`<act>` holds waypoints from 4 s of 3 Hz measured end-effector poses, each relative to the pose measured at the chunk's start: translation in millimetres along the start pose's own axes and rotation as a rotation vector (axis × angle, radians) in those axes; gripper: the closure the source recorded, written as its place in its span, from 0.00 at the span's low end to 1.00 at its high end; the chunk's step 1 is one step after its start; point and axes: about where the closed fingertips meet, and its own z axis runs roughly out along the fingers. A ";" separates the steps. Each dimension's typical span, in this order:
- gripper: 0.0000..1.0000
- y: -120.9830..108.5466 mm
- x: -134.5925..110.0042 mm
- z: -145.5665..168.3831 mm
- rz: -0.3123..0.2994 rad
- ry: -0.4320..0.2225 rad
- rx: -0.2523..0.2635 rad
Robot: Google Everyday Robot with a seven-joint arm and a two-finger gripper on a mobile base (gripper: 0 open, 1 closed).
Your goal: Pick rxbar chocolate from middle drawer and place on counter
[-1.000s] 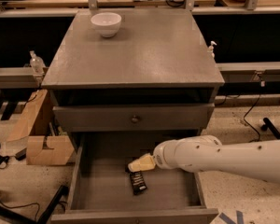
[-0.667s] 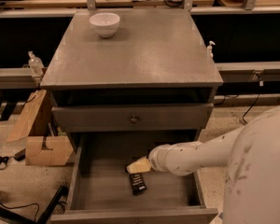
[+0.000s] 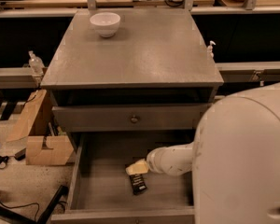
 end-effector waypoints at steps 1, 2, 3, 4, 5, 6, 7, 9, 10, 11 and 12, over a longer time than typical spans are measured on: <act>0.00 -6.0 12.0 23.9 0.018 0.039 0.012; 0.00 -13.2 22.2 46.2 0.027 0.072 0.023; 0.00 -9.7 33.2 63.8 0.045 0.095 0.006; 0.00 7.5 44.8 72.8 0.072 0.113 -0.030; 0.00 25.4 56.1 77.2 0.095 0.131 -0.045; 0.00 32.3 69.8 89.4 0.107 0.160 -0.019; 0.02 41.2 77.8 114.7 0.106 0.196 0.009; 0.48 47.2 77.1 123.6 0.106 0.208 0.003; 0.72 47.6 74.4 120.0 0.106 0.208 0.003; 0.96 48.2 70.0 113.9 0.106 0.208 0.003; 1.00 48.6 67.8 110.9 0.106 0.208 0.003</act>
Offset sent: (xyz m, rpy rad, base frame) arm 0.0217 -0.0071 -0.0849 -0.0725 0.0966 -0.0469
